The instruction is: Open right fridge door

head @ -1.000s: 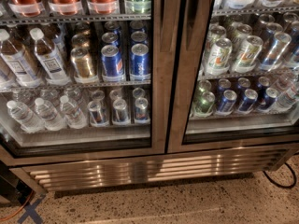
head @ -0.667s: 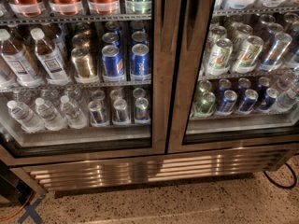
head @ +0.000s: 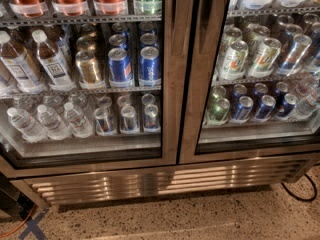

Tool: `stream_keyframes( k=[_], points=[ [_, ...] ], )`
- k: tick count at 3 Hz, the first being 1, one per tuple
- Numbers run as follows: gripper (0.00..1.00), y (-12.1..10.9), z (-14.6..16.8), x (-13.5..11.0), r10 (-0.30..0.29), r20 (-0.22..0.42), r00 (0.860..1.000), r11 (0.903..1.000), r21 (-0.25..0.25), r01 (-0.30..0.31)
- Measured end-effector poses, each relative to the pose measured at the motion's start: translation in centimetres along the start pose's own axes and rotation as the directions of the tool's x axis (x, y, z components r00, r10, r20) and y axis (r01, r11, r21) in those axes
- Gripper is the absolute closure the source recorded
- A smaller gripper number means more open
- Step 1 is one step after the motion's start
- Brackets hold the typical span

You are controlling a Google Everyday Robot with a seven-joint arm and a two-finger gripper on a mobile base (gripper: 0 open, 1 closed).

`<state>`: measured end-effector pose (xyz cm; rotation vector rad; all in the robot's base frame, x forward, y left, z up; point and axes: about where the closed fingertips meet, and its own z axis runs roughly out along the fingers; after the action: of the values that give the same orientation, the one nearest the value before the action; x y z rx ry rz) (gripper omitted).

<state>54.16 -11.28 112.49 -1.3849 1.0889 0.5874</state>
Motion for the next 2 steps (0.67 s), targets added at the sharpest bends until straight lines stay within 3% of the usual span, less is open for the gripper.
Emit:
stream_keyframes(
  k=[2],
  points=[
    [1.0, -0.03, -0.02, 0.02, -0.003, -0.014, 1.0, 1.0, 0.007, 0.003]
  ],
)
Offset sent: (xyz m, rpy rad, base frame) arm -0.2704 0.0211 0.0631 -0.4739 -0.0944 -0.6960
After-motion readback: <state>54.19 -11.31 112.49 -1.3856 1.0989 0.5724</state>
